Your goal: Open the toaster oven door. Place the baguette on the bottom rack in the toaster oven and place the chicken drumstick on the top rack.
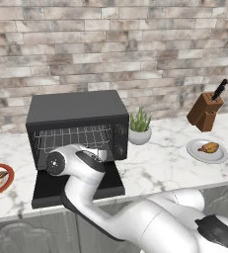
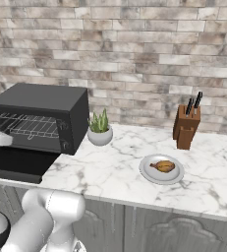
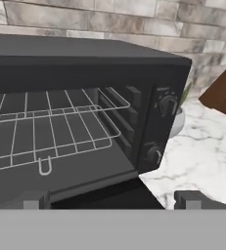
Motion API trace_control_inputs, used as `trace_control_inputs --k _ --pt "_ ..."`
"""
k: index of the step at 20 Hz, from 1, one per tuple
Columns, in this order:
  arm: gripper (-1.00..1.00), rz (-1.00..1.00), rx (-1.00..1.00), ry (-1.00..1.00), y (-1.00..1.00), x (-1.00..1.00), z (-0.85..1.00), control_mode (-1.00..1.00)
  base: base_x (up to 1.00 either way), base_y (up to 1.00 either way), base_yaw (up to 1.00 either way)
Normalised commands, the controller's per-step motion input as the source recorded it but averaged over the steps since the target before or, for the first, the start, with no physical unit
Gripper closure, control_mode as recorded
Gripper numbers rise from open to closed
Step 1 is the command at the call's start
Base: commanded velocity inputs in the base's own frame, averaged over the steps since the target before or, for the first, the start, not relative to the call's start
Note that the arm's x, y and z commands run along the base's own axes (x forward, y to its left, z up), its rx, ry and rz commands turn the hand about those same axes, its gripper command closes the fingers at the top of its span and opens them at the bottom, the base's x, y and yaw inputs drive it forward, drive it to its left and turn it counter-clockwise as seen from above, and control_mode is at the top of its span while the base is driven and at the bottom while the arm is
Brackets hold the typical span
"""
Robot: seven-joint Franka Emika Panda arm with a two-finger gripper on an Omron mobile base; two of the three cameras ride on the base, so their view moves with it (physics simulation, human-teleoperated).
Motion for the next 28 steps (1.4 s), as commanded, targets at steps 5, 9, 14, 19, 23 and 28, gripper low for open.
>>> trace_control_inputs --k 5,9,14,19,23,28 --pt "-1.0 0.0 -0.03 -0.06 0.01 0.0 0.19 -1.0 0.0 0.0 0.0" --pt "-1.0 0.0 -0.01 0.0 0.0 0.0 0.15 -1.0 0.0 0.0 0.0" --pt "-1.0 0.0 0.0 0.0 0.03 0.0 0.13 -1.0 0.0 0.0 0.0" --pt "-1.0 0.0 -0.01 0.0 0.02 0.02 0.02 -1.0 0.0 0.0 0.0" --pt "-1.0 0.0 -0.04 -0.09 0.0 0.09 0.01 -1.0 0.0 0.0 0.0" --pt "-1.0 0.0 -0.1 -0.21 0.03 0.0 0.06 -1.0 0.0 0.0 0.0"
